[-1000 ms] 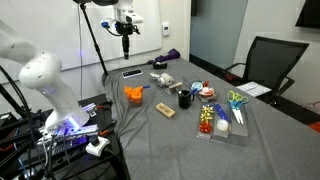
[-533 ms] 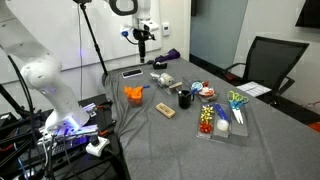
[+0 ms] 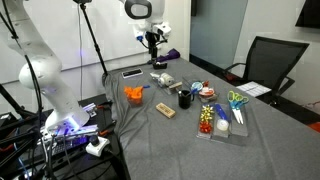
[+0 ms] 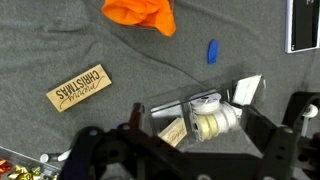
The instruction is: Pick the light wooden rectangular object from the clear container and put it on the table below the dark rectangular wooden object
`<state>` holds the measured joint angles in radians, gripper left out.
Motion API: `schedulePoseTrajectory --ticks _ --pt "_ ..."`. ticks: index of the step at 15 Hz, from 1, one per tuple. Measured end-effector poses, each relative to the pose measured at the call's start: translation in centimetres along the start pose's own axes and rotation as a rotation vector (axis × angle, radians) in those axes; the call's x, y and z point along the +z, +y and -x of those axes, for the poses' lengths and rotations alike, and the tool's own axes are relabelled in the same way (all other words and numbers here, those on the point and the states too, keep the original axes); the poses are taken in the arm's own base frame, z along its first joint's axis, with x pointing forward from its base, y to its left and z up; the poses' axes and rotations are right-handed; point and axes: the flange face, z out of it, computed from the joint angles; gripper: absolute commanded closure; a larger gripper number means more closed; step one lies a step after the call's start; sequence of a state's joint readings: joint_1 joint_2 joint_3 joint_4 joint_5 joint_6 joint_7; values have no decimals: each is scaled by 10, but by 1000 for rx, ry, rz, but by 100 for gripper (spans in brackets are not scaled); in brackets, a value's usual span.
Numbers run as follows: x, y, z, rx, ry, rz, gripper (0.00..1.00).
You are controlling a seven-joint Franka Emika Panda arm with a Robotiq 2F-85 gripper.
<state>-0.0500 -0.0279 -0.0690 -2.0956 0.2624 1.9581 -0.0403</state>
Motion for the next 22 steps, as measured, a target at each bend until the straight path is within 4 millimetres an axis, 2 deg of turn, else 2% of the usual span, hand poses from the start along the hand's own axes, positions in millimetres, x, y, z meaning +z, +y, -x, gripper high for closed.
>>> schedulePoseTrajectory --ticks 6,9,15,22 --pt "-2 -1 1 -1 4 0 0" --pt "7 0 -6 18 10 -25 0" --pt "55 14 -54 93 35 -73 0" --pt "99 38 -115 90 54 -109 0"
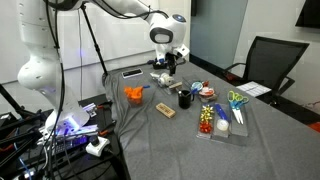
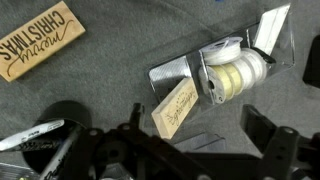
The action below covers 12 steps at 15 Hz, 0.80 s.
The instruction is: Pick the light wooden rectangular object from the clear container and put it on the table below the dark rectangular wooden object
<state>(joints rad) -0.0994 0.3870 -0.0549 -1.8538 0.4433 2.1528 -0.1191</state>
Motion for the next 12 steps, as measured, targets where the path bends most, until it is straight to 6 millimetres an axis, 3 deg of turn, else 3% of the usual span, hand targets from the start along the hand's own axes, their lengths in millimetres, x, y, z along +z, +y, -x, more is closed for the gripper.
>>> schedulePoseTrajectory --ticks 12 --pt "59 32 -60 -219 -14 -84 0"
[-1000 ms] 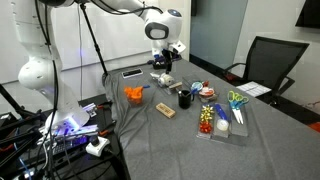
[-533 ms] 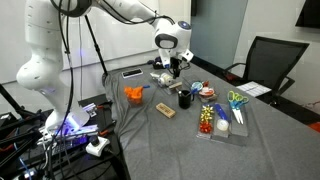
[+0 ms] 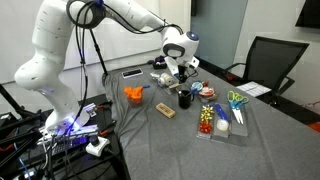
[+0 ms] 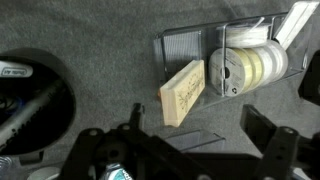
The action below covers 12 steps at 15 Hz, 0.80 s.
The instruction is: Pick the light wooden rectangular object from the clear container and put it on the table below the dark rectangular wooden object
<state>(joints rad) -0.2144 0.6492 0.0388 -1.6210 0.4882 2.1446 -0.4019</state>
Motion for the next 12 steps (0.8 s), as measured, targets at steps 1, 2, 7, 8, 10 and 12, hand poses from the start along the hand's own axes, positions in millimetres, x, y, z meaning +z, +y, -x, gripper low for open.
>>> schedulePoseTrajectory --ticks 1,2,7,8,10,12 --pt "4 5 -1 -7 -6 7 0" --pt "8 8 -2 -8 -13 13 0" --pt "10 10 -5 -12 -13 17 0" --pt "10 10 -5 -13 -12 17 0" --pt "10 9 -6 -14 -9 16 0" --pt "13 6 -5 -17 -11 13 0"
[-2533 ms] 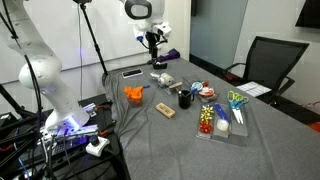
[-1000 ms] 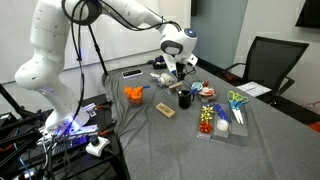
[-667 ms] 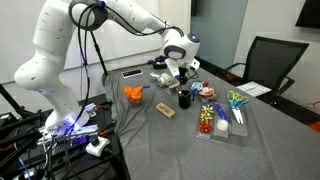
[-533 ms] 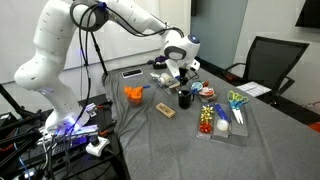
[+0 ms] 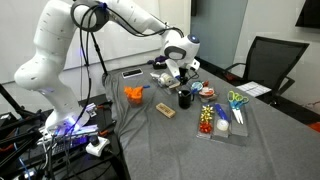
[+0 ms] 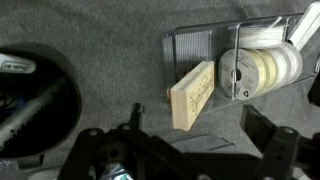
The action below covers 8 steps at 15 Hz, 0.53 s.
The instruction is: Pick the light wooden rectangular object from the clear container and put it on the table below the dark rectangular wooden object
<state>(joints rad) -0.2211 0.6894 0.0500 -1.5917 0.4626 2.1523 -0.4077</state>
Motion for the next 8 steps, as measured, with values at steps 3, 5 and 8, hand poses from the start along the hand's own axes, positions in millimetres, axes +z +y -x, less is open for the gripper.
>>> schedulePoseTrajectory --ticks 3,5,8 --pt "10 -1 2 0 -11 -5 0" --pt "18 1 2 3 -18 -8 0" --pt "28 6 3 10 -26 -9 0"
